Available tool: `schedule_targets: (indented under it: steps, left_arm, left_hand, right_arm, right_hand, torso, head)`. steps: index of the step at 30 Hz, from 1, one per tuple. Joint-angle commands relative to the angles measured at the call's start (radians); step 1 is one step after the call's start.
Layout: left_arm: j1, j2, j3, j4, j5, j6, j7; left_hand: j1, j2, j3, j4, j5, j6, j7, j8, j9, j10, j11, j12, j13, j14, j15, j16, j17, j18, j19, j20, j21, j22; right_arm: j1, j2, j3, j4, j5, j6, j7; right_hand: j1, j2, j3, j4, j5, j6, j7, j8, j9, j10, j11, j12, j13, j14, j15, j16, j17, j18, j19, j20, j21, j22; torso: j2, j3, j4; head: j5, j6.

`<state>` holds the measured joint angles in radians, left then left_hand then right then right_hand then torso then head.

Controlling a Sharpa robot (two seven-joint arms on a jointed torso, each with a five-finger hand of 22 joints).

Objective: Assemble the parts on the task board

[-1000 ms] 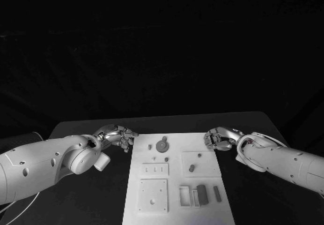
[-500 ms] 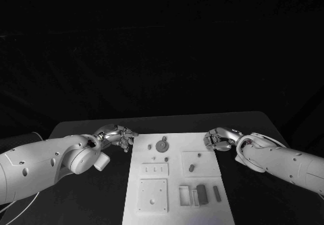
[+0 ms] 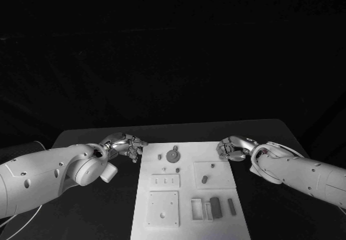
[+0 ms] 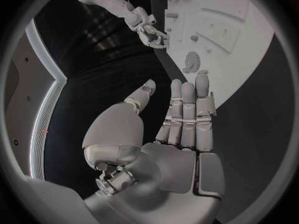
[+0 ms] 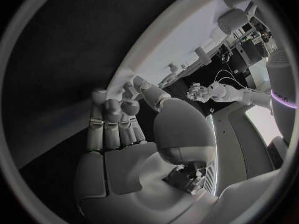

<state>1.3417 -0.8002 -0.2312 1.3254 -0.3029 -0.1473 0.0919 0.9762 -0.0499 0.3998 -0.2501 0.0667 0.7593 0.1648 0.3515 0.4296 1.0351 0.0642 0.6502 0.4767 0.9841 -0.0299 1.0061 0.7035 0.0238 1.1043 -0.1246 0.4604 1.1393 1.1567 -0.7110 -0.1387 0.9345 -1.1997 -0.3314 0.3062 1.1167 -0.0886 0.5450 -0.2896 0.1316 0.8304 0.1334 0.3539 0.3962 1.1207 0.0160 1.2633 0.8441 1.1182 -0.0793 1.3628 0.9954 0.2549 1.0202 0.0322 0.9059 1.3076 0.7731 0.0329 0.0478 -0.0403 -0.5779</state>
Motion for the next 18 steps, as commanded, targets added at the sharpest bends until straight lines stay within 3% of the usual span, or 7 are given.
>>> schedule_targets:
  steps: [1, 18]
  left_arm:
    - [0.001, 0.002, 0.001, 0.002, 0.000, 0.017, 0.002]
    - [0.001, 0.001, 0.001, 0.002, 0.000, 0.017, 0.000]
  left_hand:
    - [-0.005, -0.002, 0.000, -0.007, -0.001, 0.013, 0.015, -0.005, 0.002, -0.002, 0.006, -0.005, 0.000, -0.006, 0.001, -0.003, -0.001, 0.049, -0.001, -0.002, -0.005, 0.002]
    - [-0.005, -0.001, 0.000, -0.007, -0.001, 0.013, 0.015, -0.005, 0.002, -0.002, 0.006, -0.006, 0.001, -0.006, 0.001, -0.003, -0.001, 0.049, -0.001, -0.002, -0.006, 0.002]
  right_arm:
    - [0.000, 0.001, 0.000, -0.001, 0.002, -0.002, 0.004]
    - [0.000, -0.001, 0.000, -0.009, 0.002, 0.000, 0.002]
  right_hand:
    - [0.000, 0.016, -0.003, -0.001, 0.004, 0.010, 0.000, 0.005, 0.002, 0.006, 0.004, 0.006, 0.001, 0.001, -0.003, 0.006, 0.001, 0.007, 0.005, -0.004, 0.007, 0.018]
    - [0.002, 0.023, -0.002, -0.001, 0.000, 0.033, 0.003, 0.013, 0.007, 0.007, 0.007, 0.008, 0.003, 0.002, 0.000, 0.008, 0.001, 0.007, 0.005, -0.005, 0.010, 0.018]
  torso:
    - [0.001, -0.0003, -0.0007]
    - [0.000, 0.0007, -0.0002]
  head:
    - [-0.001, 0.000]
    - [-0.003, -0.003]
